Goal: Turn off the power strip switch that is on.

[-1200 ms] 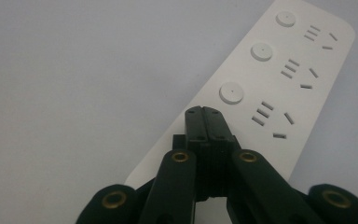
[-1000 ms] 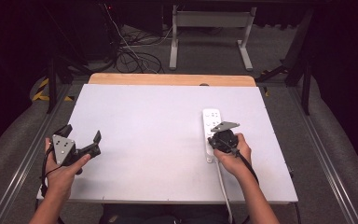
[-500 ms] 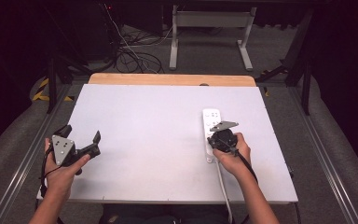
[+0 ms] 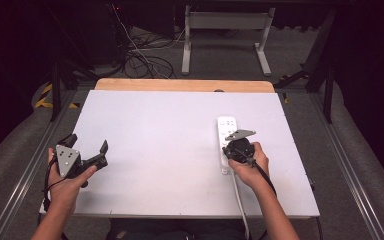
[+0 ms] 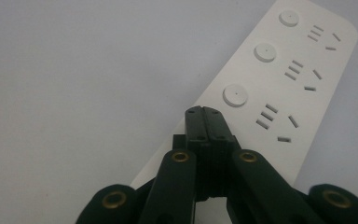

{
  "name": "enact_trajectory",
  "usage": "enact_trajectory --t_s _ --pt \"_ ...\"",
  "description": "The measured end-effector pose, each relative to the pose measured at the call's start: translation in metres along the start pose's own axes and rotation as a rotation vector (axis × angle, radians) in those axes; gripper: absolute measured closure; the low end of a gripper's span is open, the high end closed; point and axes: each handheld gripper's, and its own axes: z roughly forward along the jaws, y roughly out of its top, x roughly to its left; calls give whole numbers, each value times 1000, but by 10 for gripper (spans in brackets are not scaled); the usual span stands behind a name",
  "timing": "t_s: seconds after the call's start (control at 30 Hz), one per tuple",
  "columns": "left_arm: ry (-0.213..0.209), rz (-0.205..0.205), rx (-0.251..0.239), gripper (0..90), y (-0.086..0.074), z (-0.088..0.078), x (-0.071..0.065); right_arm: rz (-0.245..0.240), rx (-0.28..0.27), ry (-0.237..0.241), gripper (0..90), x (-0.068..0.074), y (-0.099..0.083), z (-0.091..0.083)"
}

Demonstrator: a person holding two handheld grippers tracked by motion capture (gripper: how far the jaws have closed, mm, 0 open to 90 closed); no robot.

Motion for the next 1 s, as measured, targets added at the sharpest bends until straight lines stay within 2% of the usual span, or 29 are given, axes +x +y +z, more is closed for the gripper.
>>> enact_trajectory --t_s 0.4,0.53,0.83,1.0 --pt "-3 -2 2 37 0 0 0 5 4 3 900 -1 0 0" --pt "-3 -4 1 37 0 0 0 25 4 15 900 -3 1 0" --pt "-2 -2 2 37 0 0 1 5 7 8 900 -2 2 0" --pt "-2 -10 1 37 0 1 0 -1 -40 13 900 -1 5 -5"
